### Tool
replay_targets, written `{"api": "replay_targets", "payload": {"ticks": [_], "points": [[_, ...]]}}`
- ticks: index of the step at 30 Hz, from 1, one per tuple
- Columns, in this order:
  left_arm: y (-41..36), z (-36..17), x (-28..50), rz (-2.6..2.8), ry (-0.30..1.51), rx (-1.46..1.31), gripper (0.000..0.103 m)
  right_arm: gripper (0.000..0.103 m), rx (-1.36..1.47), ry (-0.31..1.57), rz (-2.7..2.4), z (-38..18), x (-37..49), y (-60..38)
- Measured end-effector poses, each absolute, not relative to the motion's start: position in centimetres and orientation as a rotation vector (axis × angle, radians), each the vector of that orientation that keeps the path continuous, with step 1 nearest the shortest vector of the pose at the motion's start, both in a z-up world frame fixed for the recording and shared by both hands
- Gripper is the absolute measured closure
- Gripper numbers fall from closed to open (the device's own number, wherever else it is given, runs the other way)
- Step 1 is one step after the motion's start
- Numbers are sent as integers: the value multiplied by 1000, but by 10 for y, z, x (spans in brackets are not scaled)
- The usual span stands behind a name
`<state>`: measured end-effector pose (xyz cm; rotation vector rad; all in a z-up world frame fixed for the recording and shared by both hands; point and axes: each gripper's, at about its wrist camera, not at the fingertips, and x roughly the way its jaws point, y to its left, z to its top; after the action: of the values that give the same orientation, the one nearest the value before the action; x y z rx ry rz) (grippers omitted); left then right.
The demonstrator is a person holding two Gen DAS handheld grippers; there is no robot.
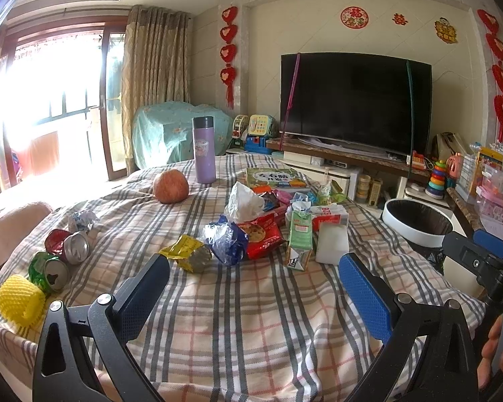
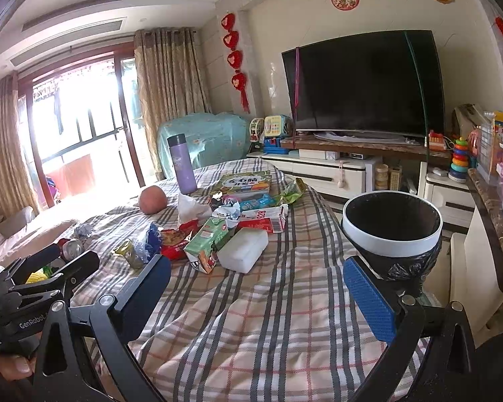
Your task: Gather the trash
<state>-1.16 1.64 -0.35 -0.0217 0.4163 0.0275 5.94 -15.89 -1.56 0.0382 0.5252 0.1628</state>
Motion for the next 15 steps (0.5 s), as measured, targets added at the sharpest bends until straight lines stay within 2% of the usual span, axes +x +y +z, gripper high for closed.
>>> {"api": "replay_targets", "payload": {"ticks": [15], "points": [[20,-5,-7,21,431,-21,2,0,42,542,191,-19,62,-152]]}}
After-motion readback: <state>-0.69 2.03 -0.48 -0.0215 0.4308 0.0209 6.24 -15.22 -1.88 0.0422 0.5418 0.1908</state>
